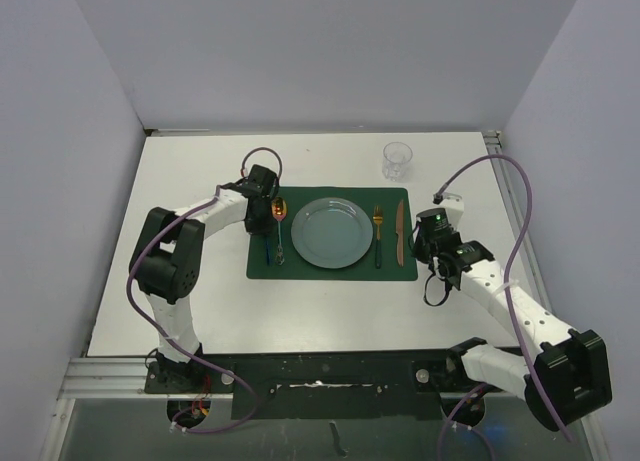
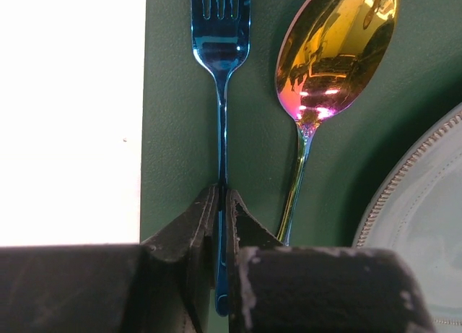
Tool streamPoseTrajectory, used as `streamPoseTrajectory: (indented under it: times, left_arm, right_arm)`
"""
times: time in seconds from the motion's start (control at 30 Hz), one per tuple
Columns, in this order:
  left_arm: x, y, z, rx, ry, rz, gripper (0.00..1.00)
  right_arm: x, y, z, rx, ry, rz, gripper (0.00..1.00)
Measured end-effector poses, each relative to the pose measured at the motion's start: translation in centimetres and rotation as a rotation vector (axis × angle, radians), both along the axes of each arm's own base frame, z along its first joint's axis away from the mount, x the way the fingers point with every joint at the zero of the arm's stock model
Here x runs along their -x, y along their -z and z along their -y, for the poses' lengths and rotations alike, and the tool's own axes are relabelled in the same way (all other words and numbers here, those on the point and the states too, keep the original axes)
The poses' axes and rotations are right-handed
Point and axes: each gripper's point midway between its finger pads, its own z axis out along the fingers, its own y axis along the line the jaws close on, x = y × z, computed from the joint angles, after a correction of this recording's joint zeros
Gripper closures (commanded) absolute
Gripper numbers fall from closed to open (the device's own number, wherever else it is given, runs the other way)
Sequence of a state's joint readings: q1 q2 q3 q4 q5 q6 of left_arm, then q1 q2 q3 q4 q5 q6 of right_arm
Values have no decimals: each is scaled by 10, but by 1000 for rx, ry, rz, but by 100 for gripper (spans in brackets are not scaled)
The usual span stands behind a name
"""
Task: Set the dinner table for one person
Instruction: Adjust the fork on the napkin.
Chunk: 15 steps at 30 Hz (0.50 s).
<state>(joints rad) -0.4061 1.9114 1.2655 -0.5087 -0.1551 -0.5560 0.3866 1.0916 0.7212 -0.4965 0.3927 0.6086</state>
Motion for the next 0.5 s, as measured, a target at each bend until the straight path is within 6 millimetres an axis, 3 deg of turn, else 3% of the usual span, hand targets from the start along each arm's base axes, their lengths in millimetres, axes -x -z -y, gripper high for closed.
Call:
streamPoseTrajectory:
  times: [0.5]
  left_arm:
    - [5, 1, -8, -45, 17, -18, 99]
  right_arm:
    - [-2, 3, -1, 3, -1, -6, 75]
